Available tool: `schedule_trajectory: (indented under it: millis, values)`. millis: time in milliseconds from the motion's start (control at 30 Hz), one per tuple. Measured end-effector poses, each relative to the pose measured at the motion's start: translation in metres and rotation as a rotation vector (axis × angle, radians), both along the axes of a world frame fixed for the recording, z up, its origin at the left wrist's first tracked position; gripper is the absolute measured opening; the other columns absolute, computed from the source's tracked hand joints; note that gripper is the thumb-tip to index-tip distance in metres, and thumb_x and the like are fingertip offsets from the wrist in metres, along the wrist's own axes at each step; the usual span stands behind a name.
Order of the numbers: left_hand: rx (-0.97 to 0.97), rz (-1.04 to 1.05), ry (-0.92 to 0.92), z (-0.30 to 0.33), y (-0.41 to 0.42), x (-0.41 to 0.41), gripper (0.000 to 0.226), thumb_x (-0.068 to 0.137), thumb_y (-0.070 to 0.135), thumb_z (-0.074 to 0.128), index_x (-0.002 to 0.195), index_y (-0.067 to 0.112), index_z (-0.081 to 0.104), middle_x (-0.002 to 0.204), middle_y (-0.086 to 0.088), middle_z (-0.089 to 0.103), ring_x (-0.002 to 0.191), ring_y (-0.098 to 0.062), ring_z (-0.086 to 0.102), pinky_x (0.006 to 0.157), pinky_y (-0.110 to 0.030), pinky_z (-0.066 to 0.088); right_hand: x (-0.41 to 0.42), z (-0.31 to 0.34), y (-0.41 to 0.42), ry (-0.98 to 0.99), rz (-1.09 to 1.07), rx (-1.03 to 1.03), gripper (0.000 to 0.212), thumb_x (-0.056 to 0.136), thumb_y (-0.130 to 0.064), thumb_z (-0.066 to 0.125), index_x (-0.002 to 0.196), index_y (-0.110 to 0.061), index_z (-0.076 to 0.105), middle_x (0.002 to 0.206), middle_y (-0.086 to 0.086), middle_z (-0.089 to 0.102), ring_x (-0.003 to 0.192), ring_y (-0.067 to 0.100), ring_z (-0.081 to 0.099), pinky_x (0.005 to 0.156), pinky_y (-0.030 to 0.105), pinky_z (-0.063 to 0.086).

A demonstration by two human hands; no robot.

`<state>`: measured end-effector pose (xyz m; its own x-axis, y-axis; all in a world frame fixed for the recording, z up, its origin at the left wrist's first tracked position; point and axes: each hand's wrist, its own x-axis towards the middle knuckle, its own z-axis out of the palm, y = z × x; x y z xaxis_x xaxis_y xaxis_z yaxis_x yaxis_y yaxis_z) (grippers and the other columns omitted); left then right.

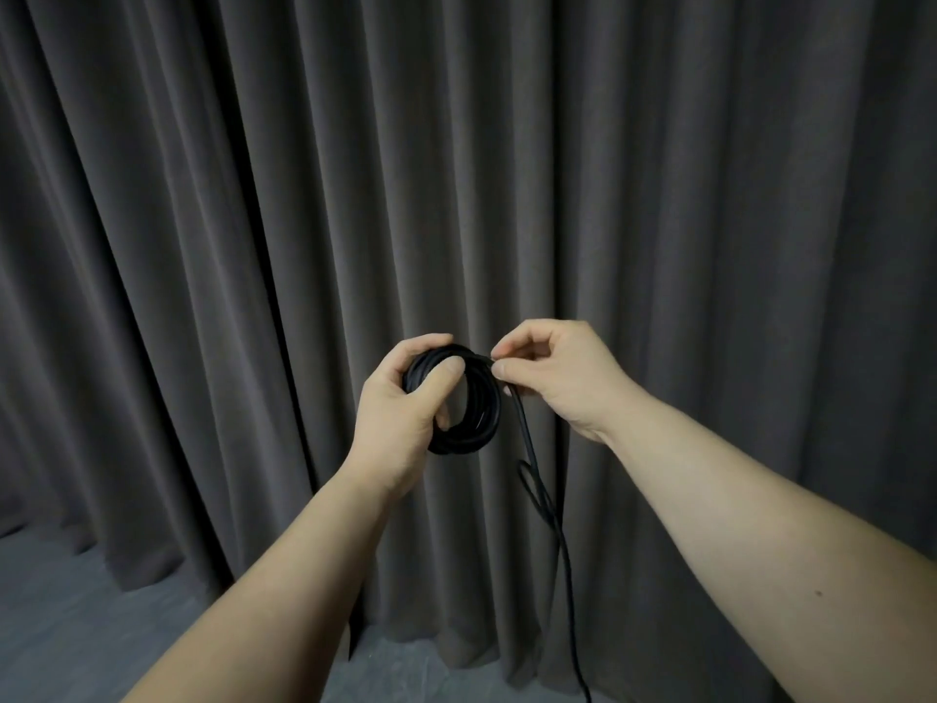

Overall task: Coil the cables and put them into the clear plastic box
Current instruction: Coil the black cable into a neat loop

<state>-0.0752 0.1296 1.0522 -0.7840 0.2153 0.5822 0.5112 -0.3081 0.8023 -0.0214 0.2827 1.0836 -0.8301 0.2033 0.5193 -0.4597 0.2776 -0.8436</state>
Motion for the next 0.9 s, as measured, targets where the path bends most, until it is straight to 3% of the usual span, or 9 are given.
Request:
schedule_trajectory:
  millis: [133, 267, 367, 467, 633, 767, 900]
  values:
    - [-0.036, -0.049, 0.034, 0.001, 0.001, 0.002, 0.024, 0.075, 0.016, 0.065, 0.092, 0.033, 0.07, 0.059, 0.005, 0.057, 0.045, -0.014, 0.041, 0.054, -0.028, 0.038, -0.005, 0.002, -0.002, 0.078, -0.083, -0.08, 0.02, 0.076, 0.007, 0.072, 0.07, -0.011, 0.065, 0.064, 0.003, 0.063, 0.059, 0.014, 0.058, 0.065, 0.031, 0.051]
    - [0.027, -0.041, -0.022, 0.002, 0.004, 0.003, 0.027, 0.077, 0.014, 0.059, 0.091, 0.033, 0.07, 0.05, 0.0, 0.046, 0.043, -0.014, 0.039, 0.055, -0.029, 0.035, -0.009, -0.004, -0.004, 0.156, -0.209, 0.064, 0.018, 0.08, -0.006, 0.072, 0.074, -0.023, 0.07, 0.072, -0.007, 0.069, 0.069, 0.005, 0.063, 0.072, 0.023, 0.052]
    - [0.067, -0.021, -0.041, 0.004, 0.005, 0.005, 0.027, 0.077, 0.014, 0.057, 0.092, 0.032, 0.07, 0.051, 0.001, 0.048, 0.044, -0.013, 0.04, 0.056, -0.03, 0.036, -0.007, -0.012, -0.006, 0.157, -0.171, 0.102, 0.016, 0.089, -0.01, 0.063, 0.095, -0.02, 0.074, 0.092, -0.007, 0.072, 0.09, 0.003, 0.066, 0.087, 0.022, 0.05]
    - [0.125, -0.023, -0.076, 0.008, 0.004, 0.006, 0.028, 0.078, 0.012, 0.057, 0.099, 0.028, 0.067, 0.056, 0.002, 0.051, 0.046, -0.011, 0.042, 0.055, -0.028, 0.038, -0.005, -0.018, -0.01, 0.117, -0.043, 0.09, 0.031, 0.092, -0.01, 0.06, 0.121, -0.021, 0.064, 0.114, -0.004, 0.066, 0.105, 0.002, 0.062, 0.096, 0.019, 0.046]
    - [0.192, -0.087, -0.15, 0.012, 0.003, 0.011, 0.031, 0.093, -0.006, 0.049, 0.103, 0.019, 0.065, 0.075, 0.003, 0.062, 0.047, -0.01, 0.044, 0.048, -0.021, 0.042, 0.0, -0.015, -0.014, -0.024, 0.112, -0.063, 0.042, 0.095, -0.002, 0.052, 0.125, -0.031, 0.056, 0.101, -0.005, 0.07, 0.083, 0.006, 0.063, 0.06, 0.023, 0.054]
    - [0.196, -0.012, -0.127, 0.014, 0.001, 0.008, 0.032, 0.092, -0.006, 0.05, 0.1, 0.02, 0.065, 0.07, 0.005, 0.062, 0.043, -0.009, 0.039, 0.046, -0.022, 0.038, 0.0, -0.016, -0.009, -0.118, 0.166, -0.101, 0.037, 0.096, -0.006, 0.05, 0.124, -0.031, 0.051, 0.094, -0.005, 0.067, 0.077, 0.015, 0.063, 0.068, 0.036, 0.053]
    - [0.245, 0.128, -0.101, 0.022, -0.007, -0.001, 0.03, 0.091, -0.002, 0.053, 0.097, 0.024, 0.066, 0.058, 0.006, 0.056, 0.043, -0.008, 0.04, 0.051, -0.024, 0.039, 0.002, -0.03, -0.002, -0.282, 0.081, 0.054, 0.026, 0.088, -0.001, 0.06, 0.106, -0.018, 0.052, 0.089, 0.007, 0.067, 0.076, 0.019, 0.063, 0.065, 0.029, 0.045]
